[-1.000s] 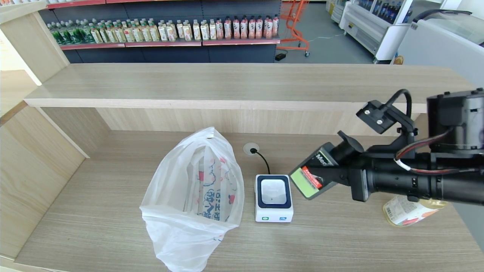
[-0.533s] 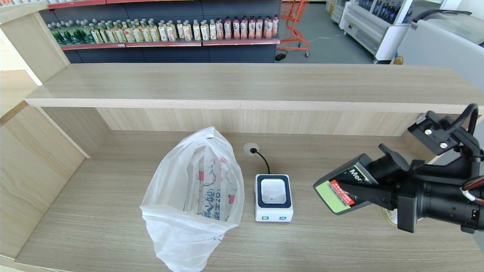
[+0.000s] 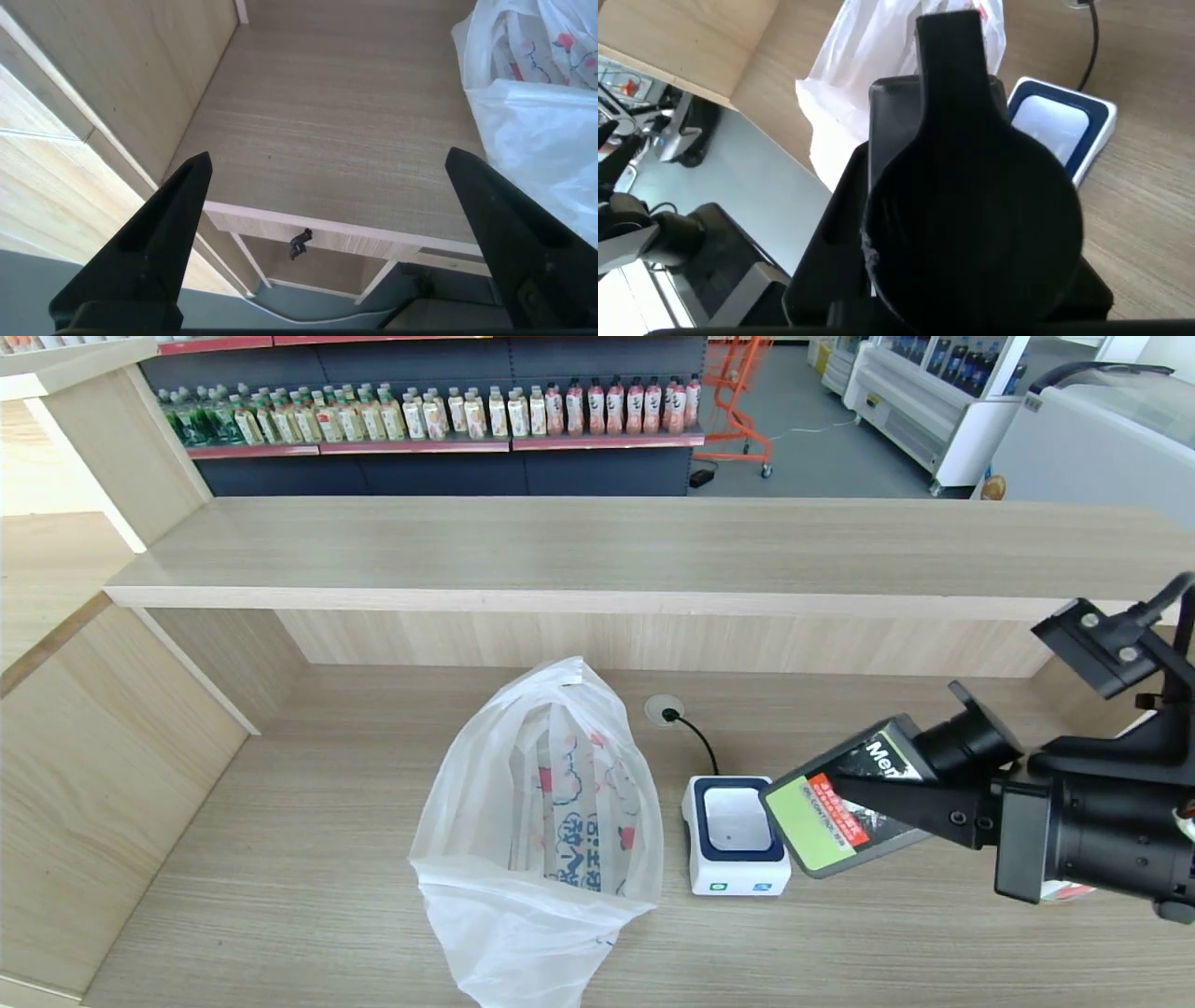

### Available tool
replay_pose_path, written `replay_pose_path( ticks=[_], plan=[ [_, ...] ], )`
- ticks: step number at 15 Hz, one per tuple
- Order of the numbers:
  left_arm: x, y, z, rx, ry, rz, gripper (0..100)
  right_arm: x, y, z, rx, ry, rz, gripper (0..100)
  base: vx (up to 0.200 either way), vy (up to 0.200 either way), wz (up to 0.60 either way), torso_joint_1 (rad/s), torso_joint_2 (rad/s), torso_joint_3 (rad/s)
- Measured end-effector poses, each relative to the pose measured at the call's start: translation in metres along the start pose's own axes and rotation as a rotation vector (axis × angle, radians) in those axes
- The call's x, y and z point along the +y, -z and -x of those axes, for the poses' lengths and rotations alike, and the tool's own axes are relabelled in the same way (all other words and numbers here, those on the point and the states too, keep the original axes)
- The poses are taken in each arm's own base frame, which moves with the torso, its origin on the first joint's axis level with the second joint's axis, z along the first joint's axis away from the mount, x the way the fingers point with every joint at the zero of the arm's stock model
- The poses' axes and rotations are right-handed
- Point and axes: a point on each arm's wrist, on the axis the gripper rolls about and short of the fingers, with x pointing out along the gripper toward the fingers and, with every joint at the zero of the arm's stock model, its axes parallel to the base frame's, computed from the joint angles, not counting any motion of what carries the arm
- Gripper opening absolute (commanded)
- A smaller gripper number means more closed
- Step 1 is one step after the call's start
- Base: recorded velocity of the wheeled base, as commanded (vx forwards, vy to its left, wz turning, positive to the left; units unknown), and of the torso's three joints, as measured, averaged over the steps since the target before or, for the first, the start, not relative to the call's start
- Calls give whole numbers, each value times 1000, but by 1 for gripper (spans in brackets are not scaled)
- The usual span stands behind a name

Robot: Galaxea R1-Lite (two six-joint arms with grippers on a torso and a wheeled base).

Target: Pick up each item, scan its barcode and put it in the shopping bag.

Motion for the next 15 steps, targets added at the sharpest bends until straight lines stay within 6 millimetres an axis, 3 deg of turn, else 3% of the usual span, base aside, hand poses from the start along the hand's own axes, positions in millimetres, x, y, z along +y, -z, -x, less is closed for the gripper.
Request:
replay_pose_path(
  ticks=[4,10,15],
  plan=[
    [0,0,0,0,0,-2,100,-5,-9,-24,12,69,-55,0,0,200,0,2,5,6],
    [0,0,0,0,-1,-7,100,-21,4,-70,83,241,-64,0,0,0,0,0,0,0],
    [0,0,0,0,0,-7,100,-19,21,-110,110,212,-39,0,0,0,0,0,0,0]
  ],
)
